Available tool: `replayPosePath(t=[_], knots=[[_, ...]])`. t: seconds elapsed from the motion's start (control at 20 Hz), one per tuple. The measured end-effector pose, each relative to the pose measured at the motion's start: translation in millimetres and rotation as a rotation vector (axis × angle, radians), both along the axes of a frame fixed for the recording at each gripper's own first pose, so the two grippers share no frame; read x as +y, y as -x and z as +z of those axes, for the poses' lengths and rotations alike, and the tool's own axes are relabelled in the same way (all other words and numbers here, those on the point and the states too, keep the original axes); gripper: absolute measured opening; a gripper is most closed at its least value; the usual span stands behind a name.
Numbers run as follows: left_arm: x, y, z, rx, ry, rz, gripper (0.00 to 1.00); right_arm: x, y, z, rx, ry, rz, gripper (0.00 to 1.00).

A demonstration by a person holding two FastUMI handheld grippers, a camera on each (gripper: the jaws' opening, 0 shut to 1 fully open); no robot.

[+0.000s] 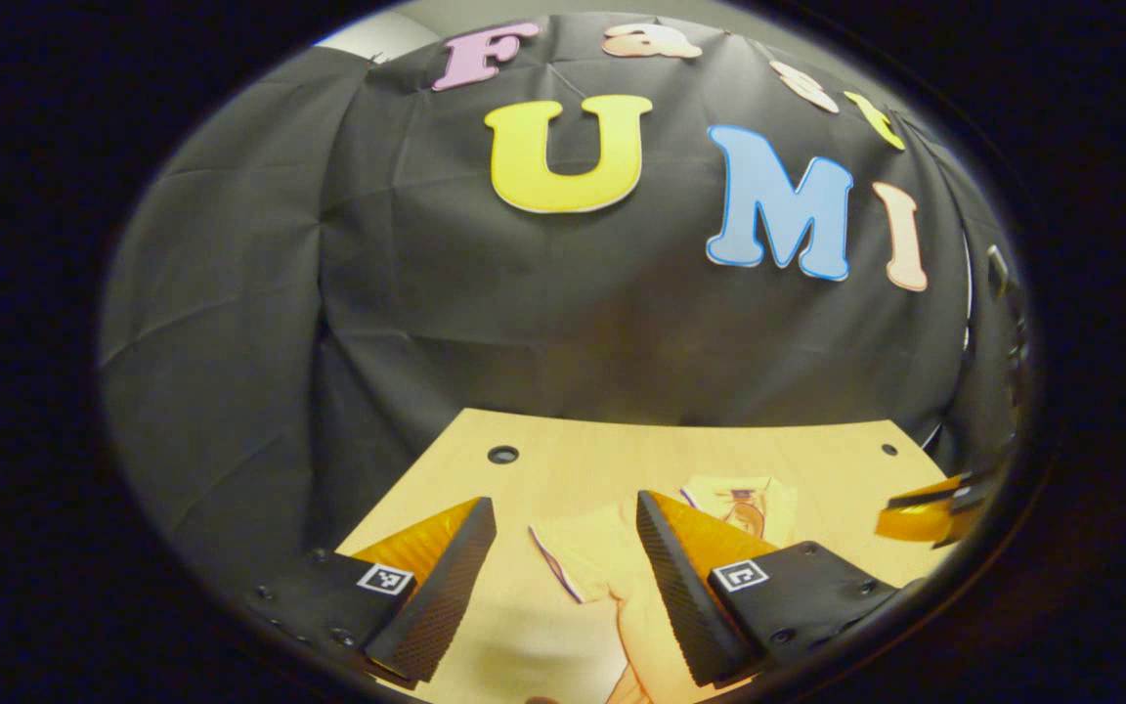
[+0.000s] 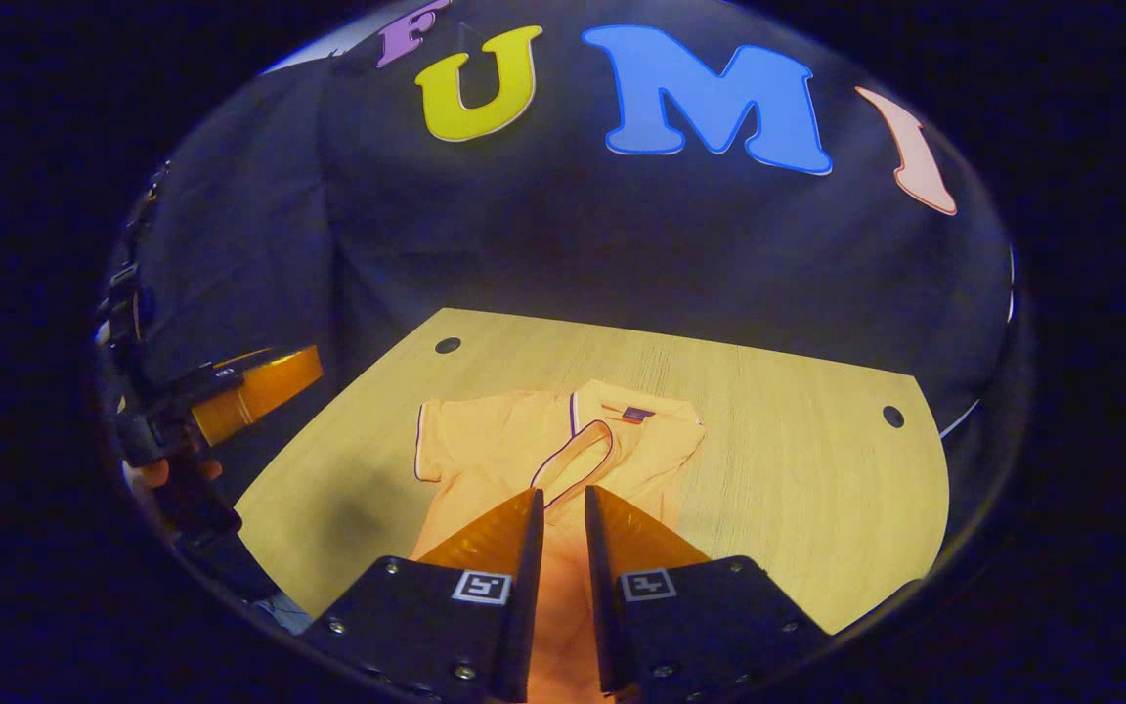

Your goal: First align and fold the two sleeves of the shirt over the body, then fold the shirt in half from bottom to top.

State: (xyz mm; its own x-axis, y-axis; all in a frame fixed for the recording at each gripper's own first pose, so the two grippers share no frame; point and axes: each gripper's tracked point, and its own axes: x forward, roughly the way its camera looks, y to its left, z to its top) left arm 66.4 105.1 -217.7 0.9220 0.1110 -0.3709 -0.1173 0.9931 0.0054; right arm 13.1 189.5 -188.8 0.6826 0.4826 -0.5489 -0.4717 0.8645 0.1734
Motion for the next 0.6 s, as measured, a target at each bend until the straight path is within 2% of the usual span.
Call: replayPosePath(t=[0.35,0.6], knots=[[11.4,-40.1,-82.0,0.121,0.058,0.008,0.95,-48.0,31.0,51.2,-0.010,-0.073,-0.139,0.25],[22.4,-55.4,-144.1,0.226,0.103,0.044,0.96,-82.8,44.4,50.4,-0.007,-0.056,-0.235,0.25]])
